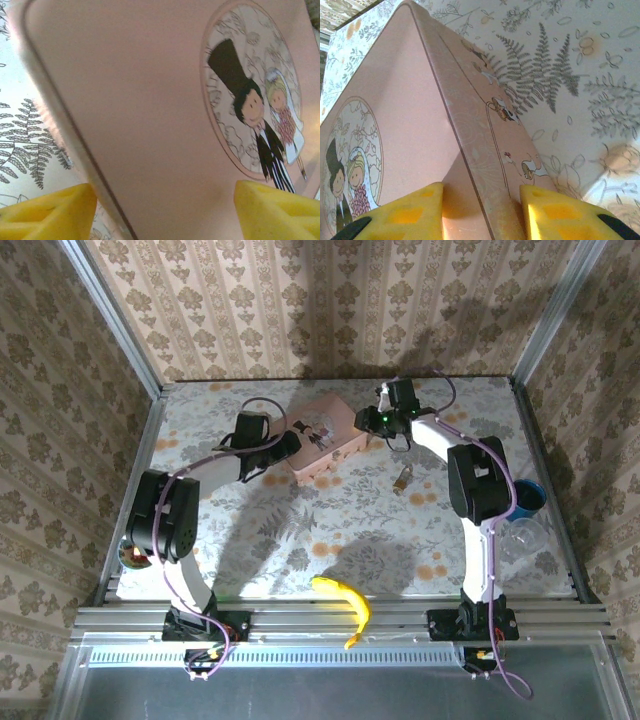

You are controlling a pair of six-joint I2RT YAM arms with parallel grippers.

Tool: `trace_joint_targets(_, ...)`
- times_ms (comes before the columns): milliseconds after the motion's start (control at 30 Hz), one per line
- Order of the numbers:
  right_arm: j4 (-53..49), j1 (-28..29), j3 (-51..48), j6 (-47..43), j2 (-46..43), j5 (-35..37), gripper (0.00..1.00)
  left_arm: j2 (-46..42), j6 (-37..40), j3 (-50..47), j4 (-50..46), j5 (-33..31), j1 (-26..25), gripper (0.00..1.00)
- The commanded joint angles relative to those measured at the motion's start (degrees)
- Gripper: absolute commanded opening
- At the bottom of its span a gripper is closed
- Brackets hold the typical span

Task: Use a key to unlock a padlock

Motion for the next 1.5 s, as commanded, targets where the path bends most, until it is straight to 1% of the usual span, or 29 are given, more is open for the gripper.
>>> trace_joint_targets(0, -2.9, 1.8, -6.6, 2.1, -2.8, -1.7, 0.35, 1.9, -0.8, 2.1, 4.2, 4.9, -0.2, 0.67)
trace_joint_targets(100, -1.9, 2.8, -12.7, 4.1, -7.2, 0.2, 0.34, 2.6, -0.3, 2.6, 4.8, 6.0, -0.6, 0.65)
trace_joint_targets(267, -0.6, 6.0, -23.1, 7.6, -15.7, 5.6, 0.32, 3.6, 0.8, 3.9, 4.6, 7.3, -1.0, 0.65)
trace_joint_targets(367, -0.9, 7.8, -27.6, 9.5, -19.9, 9.2, 0.32, 3.2, 0.7, 3.6, 4.9, 7.8, -1.2, 0.65)
trace_joint_targets(533, -0.8, 10.0, -33.7, 12.7, -25.4, 12.8, 0.32, 1.1, 0.2, 1.7, 4.6, 7.0, -1.9, 0.65)
trace_joint_targets(767, -1.1, 10.2, -36.8, 13.5, -29.4, 14.6, 0.33, -4.0, -1.6, -3.7, 4.7, 3.5, -3.3, 0.66)
trace_joint_targets(967, -1.9, 10.2, -36.5, 13.1, -29.4, 15.3, 0.34, -7.8, -3.3, -7.4, 6.0, 1.3, -3.9, 0.66)
trace_joint_targets(1067, -2.0, 10.2, -36.3, 13.0, -29.5, 15.3, 0.35, -8.0, -2.5, -6.8, 5.0, 0.3, -3.4, 0.69)
trace_joint_targets(1133, -2.7, 10.2, -36.1, 12.6, -29.8, 16.3, 0.43, -8.2, -2.3, -6.0, 4.1, 0.3, -2.8, 0.76)
trace_joint_targets(1200, -4.4, 10.1, -35.3, 11.2, -30.3, 18.1, 0.51, -9.4, -1.8, -5.6, 3.2, -0.2, -2.0, 0.86)
trace_joint_targets(1300, -8.7, 9.4, -33.3, 8.5, -32.1, 21.7, 0.6, -12.9, -0.3, -5.6, 1.0, -1.4, -0.4, 1.0)
trace_joint_targets(1467, -11.7, 7.5, -33.1, 4.6, -38.9, 27.7, 0.71, -22.6, 3.0, -8.8, -2.6, -5.1, 4.3, 1.0)
